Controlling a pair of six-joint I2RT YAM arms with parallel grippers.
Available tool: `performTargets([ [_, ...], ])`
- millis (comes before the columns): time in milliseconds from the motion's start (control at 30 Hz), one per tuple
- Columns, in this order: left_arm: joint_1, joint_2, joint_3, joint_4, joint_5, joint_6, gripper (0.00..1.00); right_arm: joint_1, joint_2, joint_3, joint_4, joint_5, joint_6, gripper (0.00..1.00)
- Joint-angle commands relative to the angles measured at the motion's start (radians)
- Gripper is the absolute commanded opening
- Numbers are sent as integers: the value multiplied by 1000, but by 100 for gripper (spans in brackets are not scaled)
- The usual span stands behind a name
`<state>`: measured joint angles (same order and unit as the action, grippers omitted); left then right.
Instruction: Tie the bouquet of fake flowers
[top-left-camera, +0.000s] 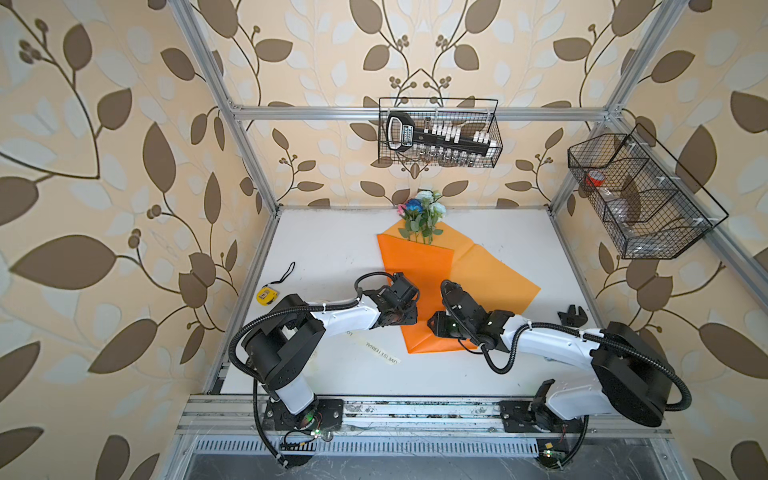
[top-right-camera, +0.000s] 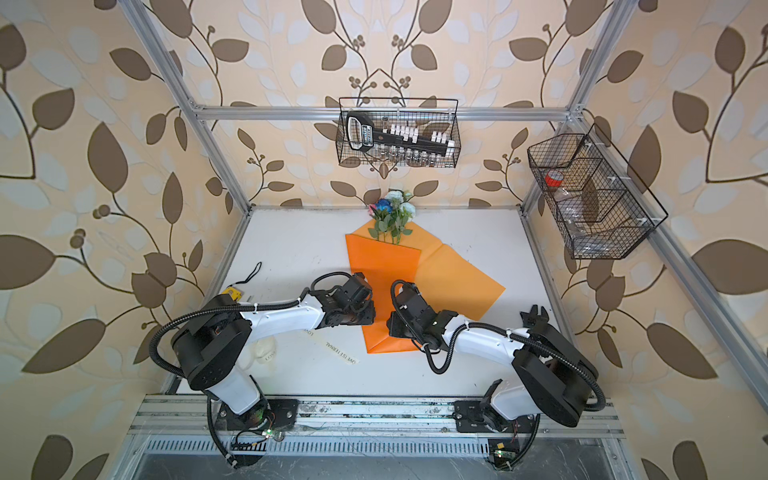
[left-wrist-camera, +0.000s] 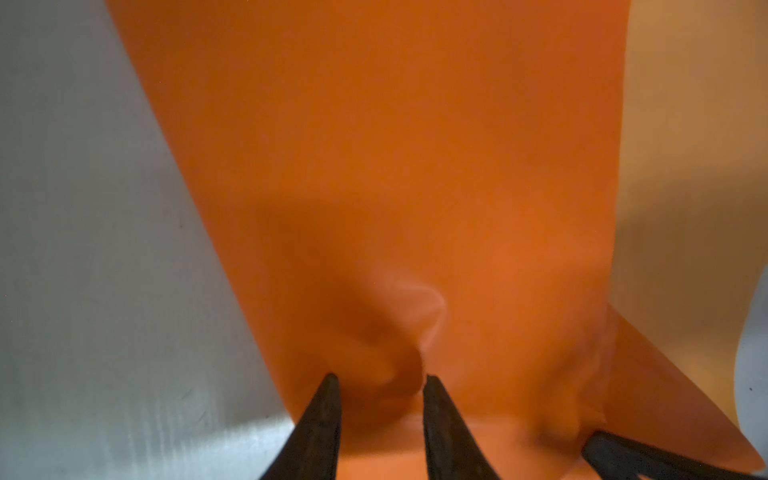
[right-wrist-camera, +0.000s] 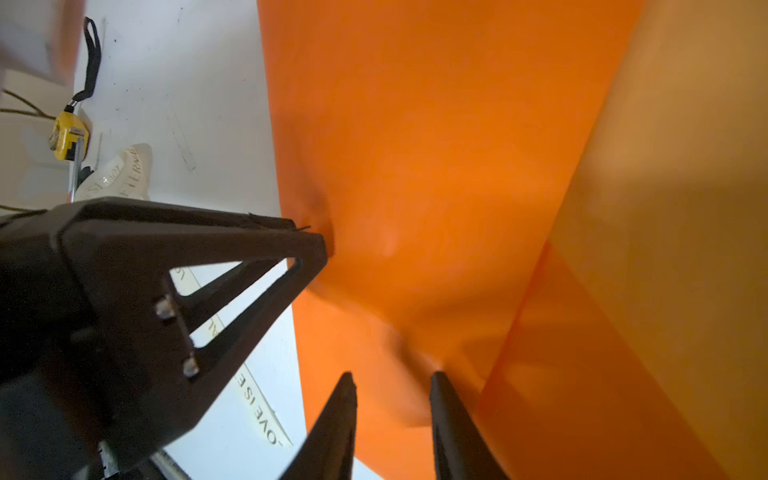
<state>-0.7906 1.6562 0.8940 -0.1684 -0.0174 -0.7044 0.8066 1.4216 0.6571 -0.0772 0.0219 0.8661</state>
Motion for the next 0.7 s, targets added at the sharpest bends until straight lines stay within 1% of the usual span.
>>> performTargets([
  [0,4,10,5,34,28,18,34,-1,6,-11,6,20,20,31],
  [100,4,28,6,44,40,22,34,-2,-2,-21,2,37,19,31],
  [233,4,39,7,47,49,23,33,-1,28,-15,0,45,-3,29],
  [333,4,22,1,63,62,33,37,-1,60,-10,-18,69,-15,27],
  [500,4,-63,-26,77,105,57,44,-1,81,-9,-52,101,-22,24],
  [667,4,-198,-70,13,138,65,43,0,59,-11,-61,109,-24,25],
])
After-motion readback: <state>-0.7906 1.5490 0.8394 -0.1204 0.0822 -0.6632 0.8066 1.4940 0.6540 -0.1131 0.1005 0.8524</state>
